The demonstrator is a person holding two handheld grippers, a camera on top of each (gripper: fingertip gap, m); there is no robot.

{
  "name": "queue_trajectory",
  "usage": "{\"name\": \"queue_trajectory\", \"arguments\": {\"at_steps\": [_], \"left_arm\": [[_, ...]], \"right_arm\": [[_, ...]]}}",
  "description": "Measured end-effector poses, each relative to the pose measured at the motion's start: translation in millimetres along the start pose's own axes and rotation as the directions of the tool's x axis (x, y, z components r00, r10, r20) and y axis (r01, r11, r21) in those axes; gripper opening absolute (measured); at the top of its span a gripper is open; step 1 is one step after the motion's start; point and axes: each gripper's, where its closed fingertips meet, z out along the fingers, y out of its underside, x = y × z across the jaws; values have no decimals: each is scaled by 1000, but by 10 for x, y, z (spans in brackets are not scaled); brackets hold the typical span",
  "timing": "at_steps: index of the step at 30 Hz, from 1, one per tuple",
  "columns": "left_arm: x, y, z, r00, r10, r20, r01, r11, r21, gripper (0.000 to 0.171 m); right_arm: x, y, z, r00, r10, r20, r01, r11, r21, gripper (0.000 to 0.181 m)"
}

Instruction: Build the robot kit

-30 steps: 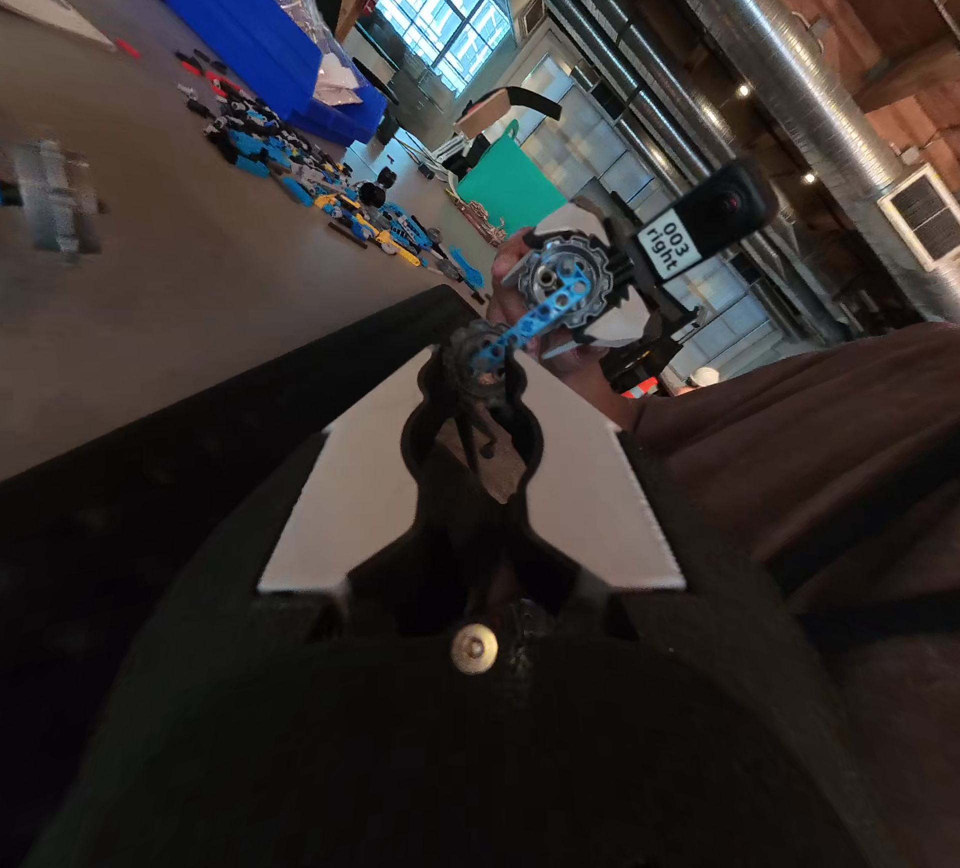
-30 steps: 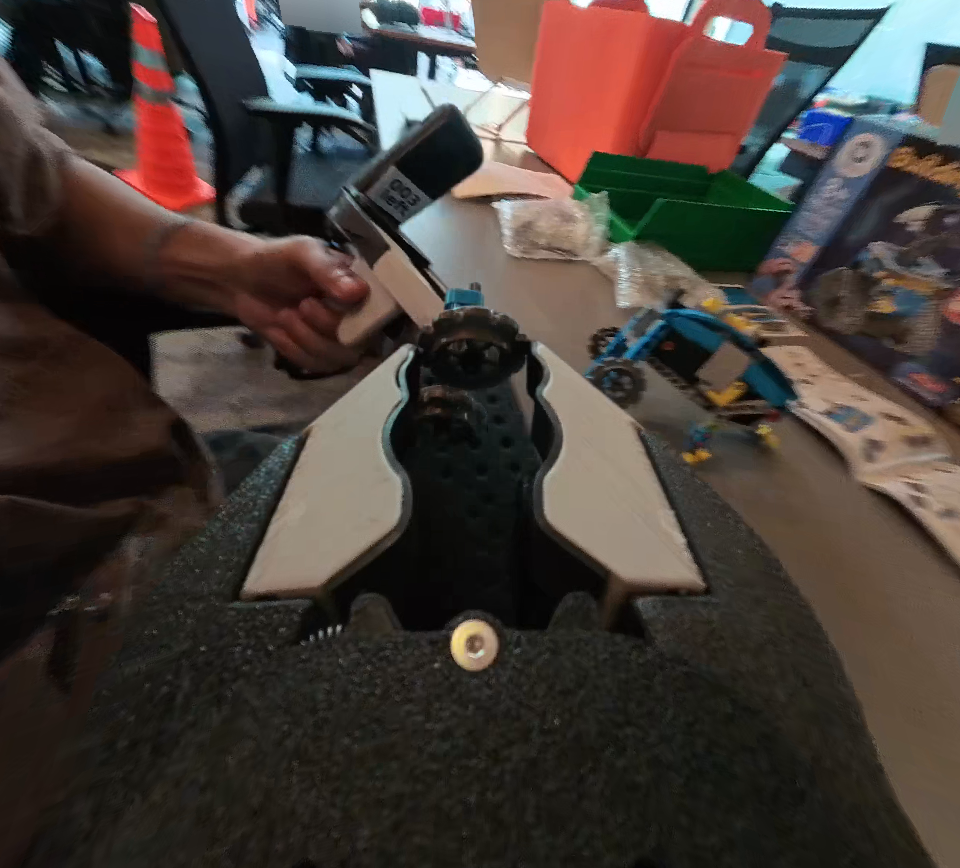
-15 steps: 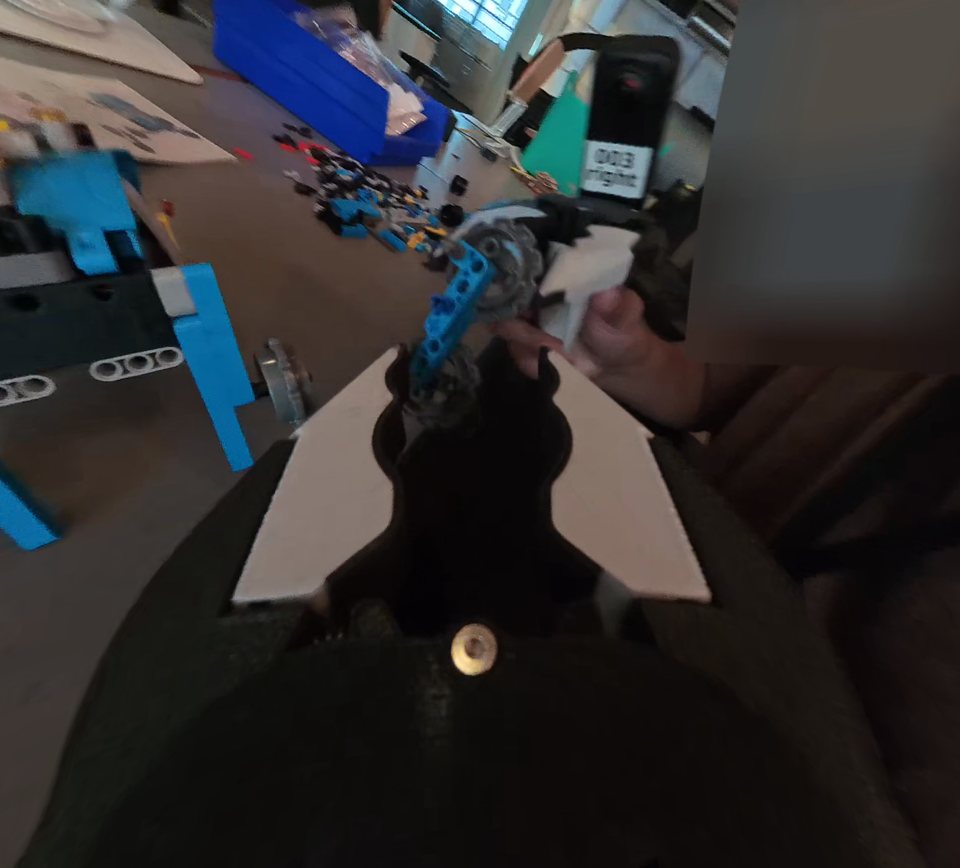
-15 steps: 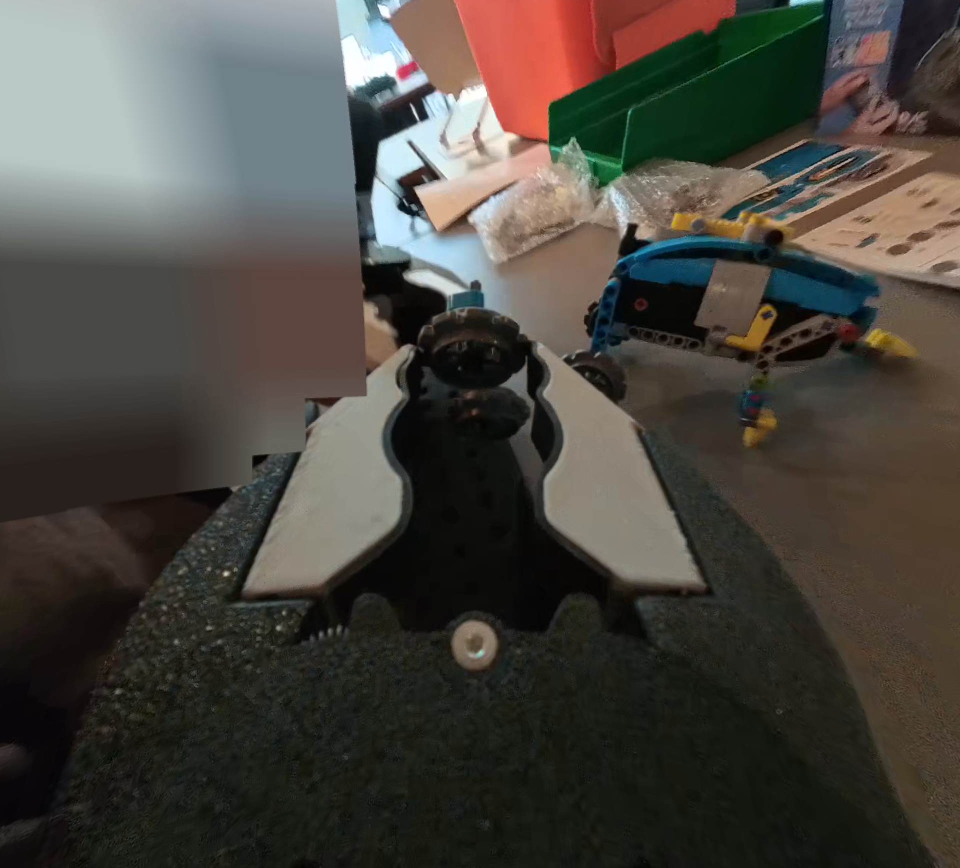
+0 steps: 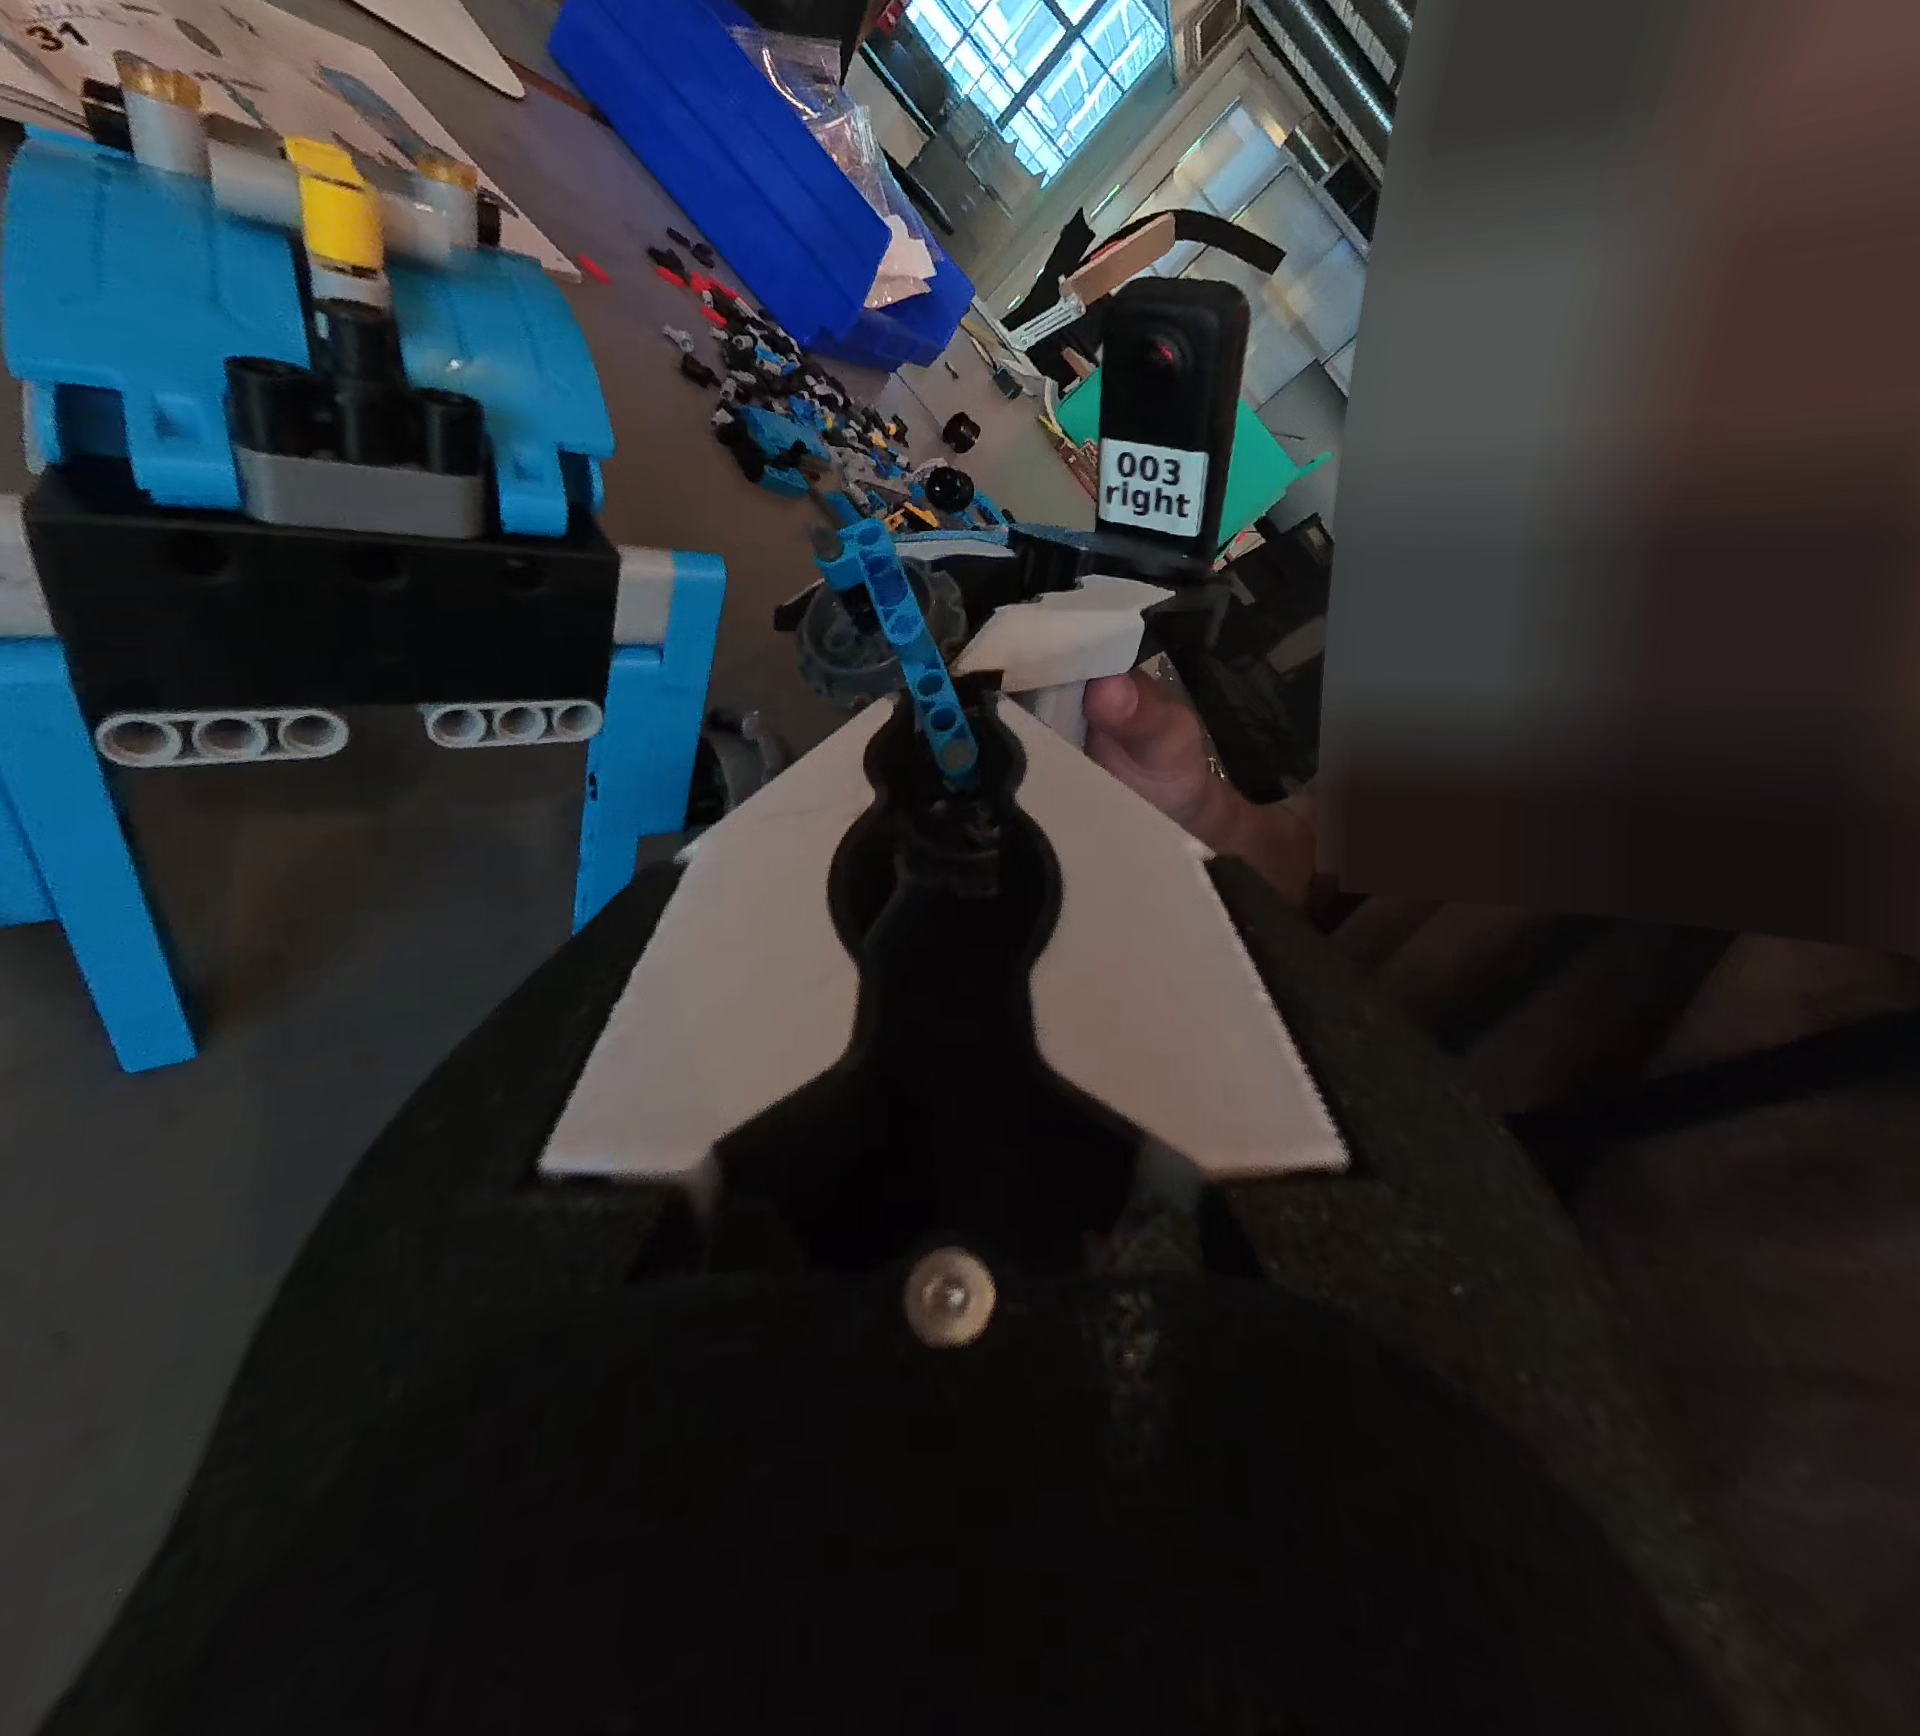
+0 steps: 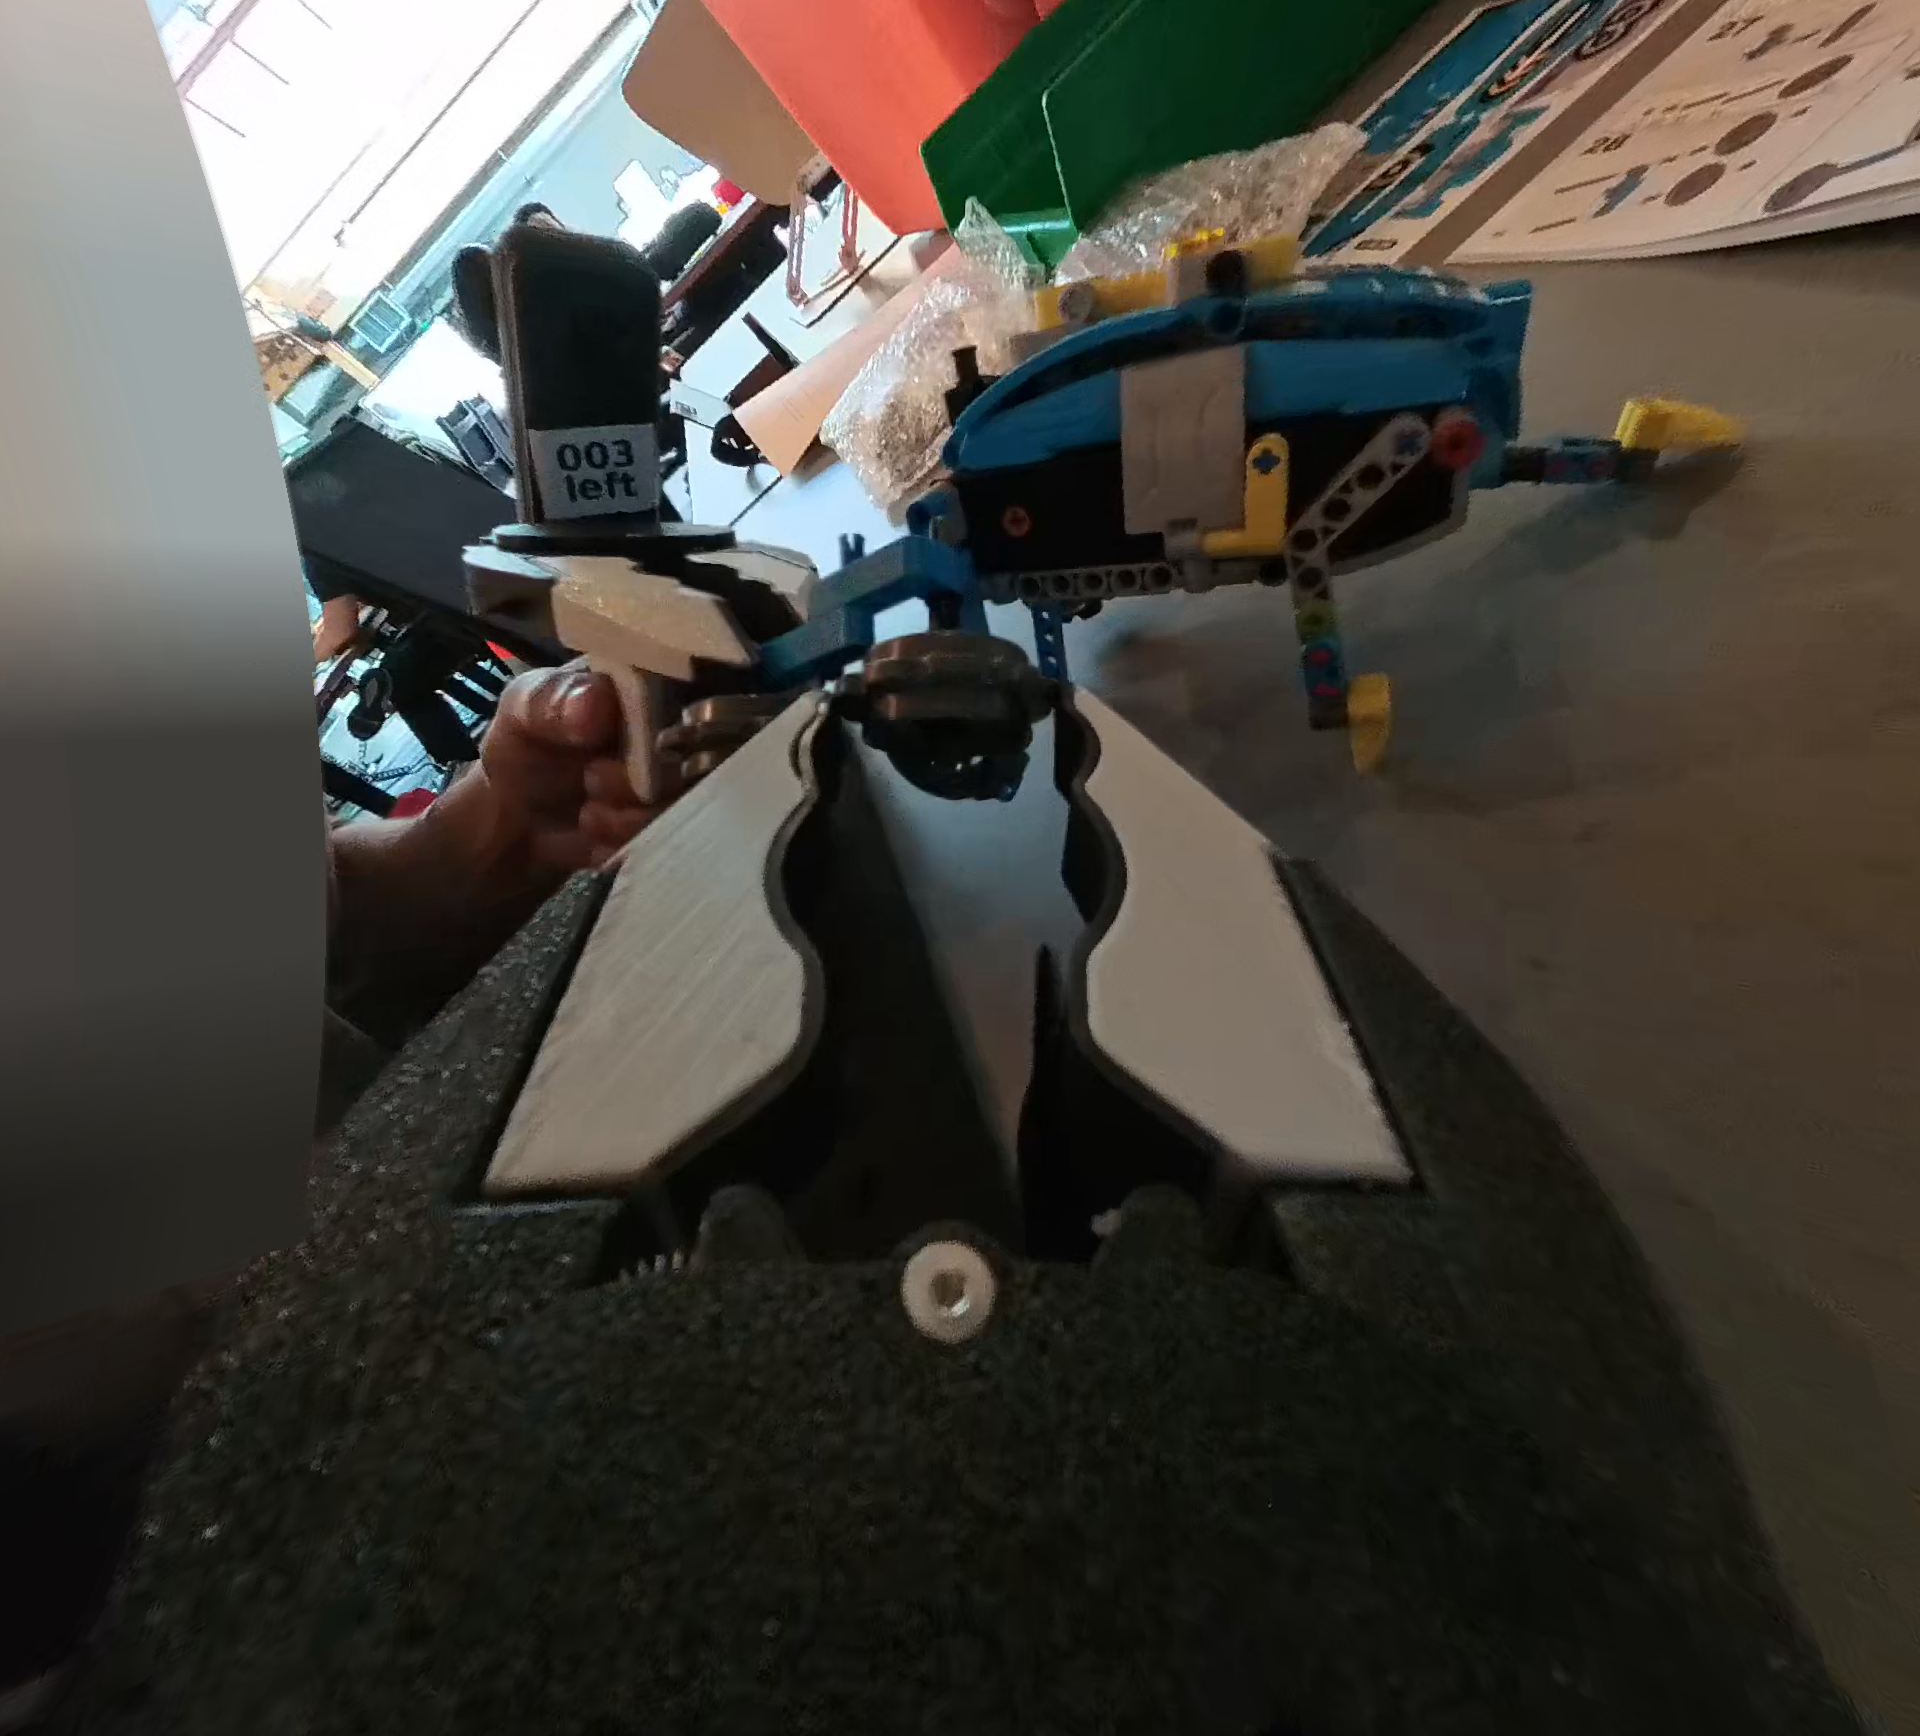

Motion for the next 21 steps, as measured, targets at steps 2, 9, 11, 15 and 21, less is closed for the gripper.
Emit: {"name": "queue_trajectory", "arguments": {"at_steps": [2, 9, 11, 15, 21], "left_arm": [[-9, 4, 3, 1000, 9, 13, -9, 1000, 2, 11], [-29, 5, 11, 1000, -16, 4, 16, 1000, 0, 10], [-37, 10, 9, 1000, -19, 10, 19, 1000, -2, 9], [-82, -25, -20, 992, -124, 22, 124, 992, 2, 6], [-130, -150, -88, 884, -468, 4, 468, 884, 10, 6]], "right_arm": [[10, 5, 3, 1000, 5, -1, -5, 1000, -2, 42], [21, -9, -10, 999, 40, 21, -40, 999, 7, 41], [21, -13, -12, 999, 36, 19, -36, 999, 9, 41], [40, -9, 13, 997, -52, -48, 51, 999, -12, 44], [76, -110, 116, 971, -187, -151, 164, 974, -154, 42]]}}
